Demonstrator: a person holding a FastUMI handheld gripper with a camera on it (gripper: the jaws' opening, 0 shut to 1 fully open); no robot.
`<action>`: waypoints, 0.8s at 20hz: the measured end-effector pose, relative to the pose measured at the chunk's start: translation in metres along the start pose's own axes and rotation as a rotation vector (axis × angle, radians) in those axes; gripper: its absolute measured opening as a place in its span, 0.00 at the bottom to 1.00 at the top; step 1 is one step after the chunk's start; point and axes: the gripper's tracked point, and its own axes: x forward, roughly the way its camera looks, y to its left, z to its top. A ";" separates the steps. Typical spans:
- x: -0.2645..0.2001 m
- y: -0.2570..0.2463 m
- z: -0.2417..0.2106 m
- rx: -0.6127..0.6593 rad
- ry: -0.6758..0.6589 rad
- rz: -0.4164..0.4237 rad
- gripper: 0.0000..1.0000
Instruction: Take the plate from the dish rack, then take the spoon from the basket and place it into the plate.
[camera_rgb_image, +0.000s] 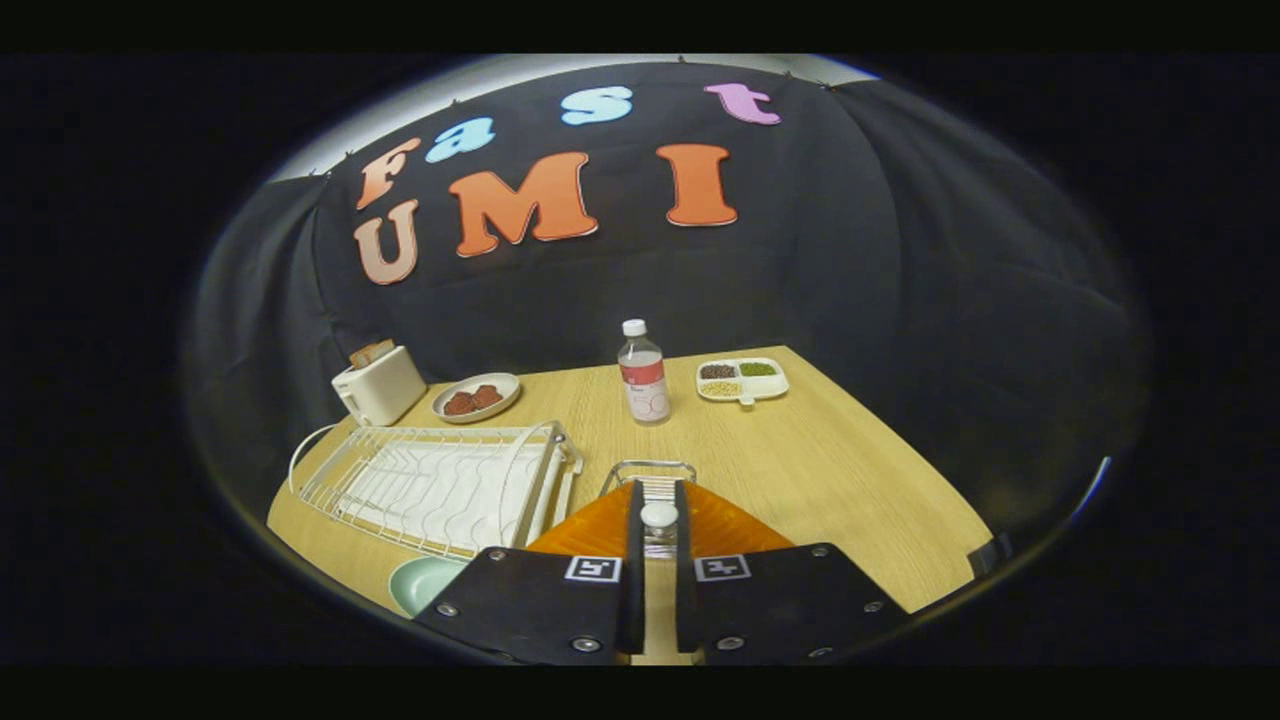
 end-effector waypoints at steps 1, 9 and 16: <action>-0.005 0.000 0.009 0.003 -0.016 -0.002 0.12; -0.049 0.014 0.048 0.026 -0.067 0.065 0.12; -0.075 0.035 0.026 0.020 -0.021 0.120 0.12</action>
